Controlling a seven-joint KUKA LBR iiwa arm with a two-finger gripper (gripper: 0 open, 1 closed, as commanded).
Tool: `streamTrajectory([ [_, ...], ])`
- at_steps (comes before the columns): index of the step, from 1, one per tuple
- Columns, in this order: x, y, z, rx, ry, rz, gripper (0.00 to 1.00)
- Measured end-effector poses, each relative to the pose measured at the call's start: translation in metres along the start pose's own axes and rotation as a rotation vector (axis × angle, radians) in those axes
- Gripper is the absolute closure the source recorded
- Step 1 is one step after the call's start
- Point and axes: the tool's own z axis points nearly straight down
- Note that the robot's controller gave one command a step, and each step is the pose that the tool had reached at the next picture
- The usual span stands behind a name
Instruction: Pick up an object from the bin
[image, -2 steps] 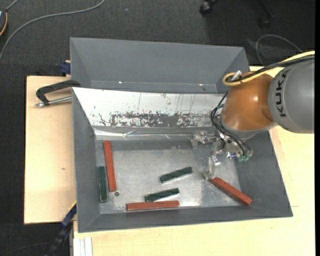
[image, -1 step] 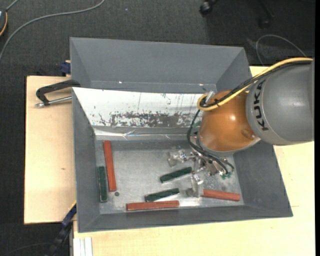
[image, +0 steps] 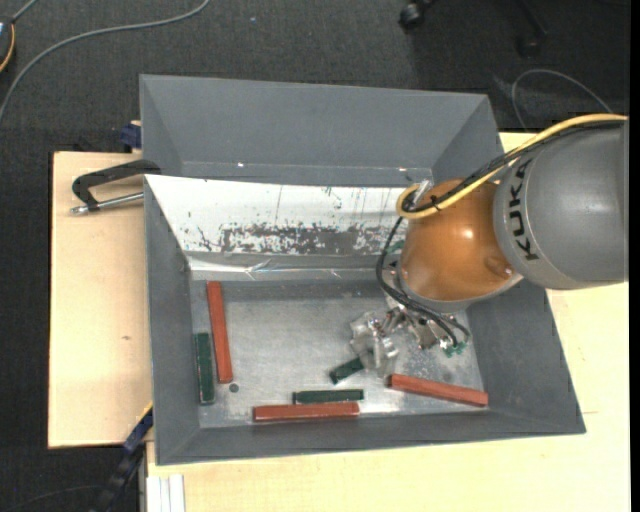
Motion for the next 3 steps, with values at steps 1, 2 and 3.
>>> streamTrajectory([
  [1, 0.001, 0.0, 0.001, 0.0, 0.001, 0.0, 0.0],
  [2, -0.021, 0.083, -0.046, -0.003, -0.006, 0.044, 0.0],
  [3, 0.013, 0.019, 0.0, 0.001, 0.01, 0.03, 0.0],
])
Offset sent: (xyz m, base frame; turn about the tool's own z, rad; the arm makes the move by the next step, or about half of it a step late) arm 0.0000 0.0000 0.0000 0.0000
